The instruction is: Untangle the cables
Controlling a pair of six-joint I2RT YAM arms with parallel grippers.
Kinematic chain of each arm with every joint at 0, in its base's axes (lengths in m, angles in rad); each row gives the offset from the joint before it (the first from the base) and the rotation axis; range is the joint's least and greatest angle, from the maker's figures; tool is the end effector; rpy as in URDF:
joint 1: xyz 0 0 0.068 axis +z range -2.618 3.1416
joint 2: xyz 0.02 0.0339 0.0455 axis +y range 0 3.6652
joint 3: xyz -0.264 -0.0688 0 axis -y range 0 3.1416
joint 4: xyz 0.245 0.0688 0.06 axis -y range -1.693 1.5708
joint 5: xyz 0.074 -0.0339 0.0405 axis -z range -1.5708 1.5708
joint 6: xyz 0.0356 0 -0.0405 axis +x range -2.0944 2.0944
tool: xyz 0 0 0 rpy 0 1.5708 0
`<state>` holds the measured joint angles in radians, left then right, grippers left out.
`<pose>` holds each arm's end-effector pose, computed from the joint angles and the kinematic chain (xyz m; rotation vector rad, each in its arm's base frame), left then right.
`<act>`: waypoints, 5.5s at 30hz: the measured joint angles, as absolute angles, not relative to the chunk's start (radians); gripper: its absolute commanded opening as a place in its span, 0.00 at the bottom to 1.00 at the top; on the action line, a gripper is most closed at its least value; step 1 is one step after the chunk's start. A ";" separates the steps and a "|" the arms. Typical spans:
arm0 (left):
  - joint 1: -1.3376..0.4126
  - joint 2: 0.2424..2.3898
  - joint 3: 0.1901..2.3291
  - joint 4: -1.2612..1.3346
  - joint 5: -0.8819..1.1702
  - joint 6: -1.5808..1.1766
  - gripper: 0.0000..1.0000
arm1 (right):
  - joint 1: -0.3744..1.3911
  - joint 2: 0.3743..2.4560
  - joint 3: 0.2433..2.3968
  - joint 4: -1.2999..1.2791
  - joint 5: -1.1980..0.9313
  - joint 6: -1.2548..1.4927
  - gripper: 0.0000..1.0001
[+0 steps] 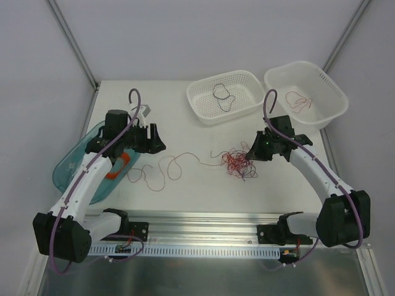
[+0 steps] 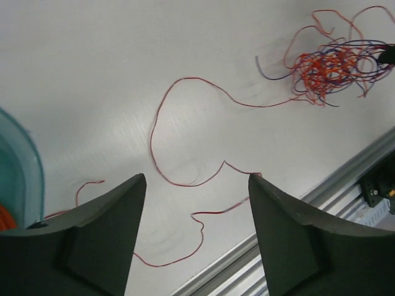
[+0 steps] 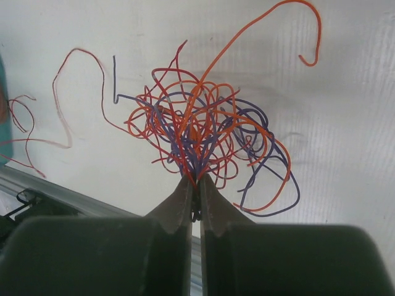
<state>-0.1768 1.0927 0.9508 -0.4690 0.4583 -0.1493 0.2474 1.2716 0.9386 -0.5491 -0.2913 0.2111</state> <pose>0.2299 -0.0571 0.3119 0.2939 2.1704 -0.6841 0.2516 0.0741 0.2589 -0.1754 2.4766 0.5562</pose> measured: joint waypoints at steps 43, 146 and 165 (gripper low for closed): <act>-0.799 1.782 0.979 0.132 0.487 0.364 0.00 | 0.336 1.327 0.955 -0.529 -0.364 0.197 0.01; -0.194 0.737 1.262 -0.639 -0.134 -0.103 0.00 | -0.280 1.464 1.235 -0.601 -0.130 0.158 0.01; -0.195 0.914 1.309 -0.624 0.222 -0.150 0.00 | -0.010 1.330 1.142 -0.654 -0.189 0.131 0.65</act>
